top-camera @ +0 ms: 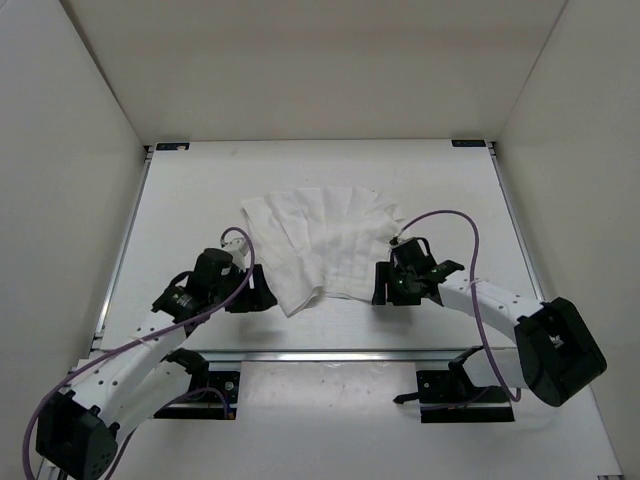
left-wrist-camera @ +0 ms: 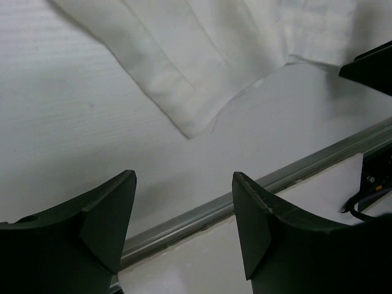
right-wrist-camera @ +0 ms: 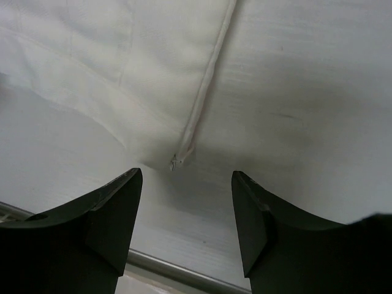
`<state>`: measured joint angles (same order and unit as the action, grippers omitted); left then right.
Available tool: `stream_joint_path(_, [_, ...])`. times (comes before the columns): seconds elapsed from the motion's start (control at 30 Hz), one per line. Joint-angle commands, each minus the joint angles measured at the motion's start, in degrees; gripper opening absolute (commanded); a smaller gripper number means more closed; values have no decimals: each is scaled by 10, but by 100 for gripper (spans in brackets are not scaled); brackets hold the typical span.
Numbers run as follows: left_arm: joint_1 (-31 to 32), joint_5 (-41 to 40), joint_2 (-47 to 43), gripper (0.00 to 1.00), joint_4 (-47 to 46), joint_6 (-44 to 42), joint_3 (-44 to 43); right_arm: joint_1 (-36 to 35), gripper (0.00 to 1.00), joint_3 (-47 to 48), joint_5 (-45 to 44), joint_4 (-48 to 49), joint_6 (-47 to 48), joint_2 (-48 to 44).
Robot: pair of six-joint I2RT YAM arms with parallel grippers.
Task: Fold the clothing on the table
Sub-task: Flatten the skirt out
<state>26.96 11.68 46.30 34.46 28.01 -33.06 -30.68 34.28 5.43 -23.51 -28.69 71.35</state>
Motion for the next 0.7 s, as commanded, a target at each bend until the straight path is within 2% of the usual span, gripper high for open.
stream_joint_path(0.0, [13, 7, -2, 75, -84, 69, 57, -14, 57, 4, -18, 75, -16, 22])
stream_joint_path(0.1, [10, -3, 4, 74, -120, 93, 91, -18, 53, 5, -27, 91, -16, 55])
stream_joint_path(0.2, [14, -11, 21, 74, -139, 92, 105, -22, 43, 18, -32, 95, -14, 85])
stream_joint_path(0.27, [20, -20, 41, 74, -142, 94, 103, -26, 33, 22, -32, 93, -13, 98])
stream_joint_path(0.37, [36, -34, 72, 74, -177, 107, 113, -27, 4, 18, -22, 96, -14, 103])
stream_joint_path(0.4, [38, -33, 76, 75, -185, 116, 115, -25, 1, 17, -19, 101, -13, 100])
stream_joint_path(0.67, [56, -79, 157, 76, -242, 143, 114, -21, 0, 10, -6, 101, -5, 83])
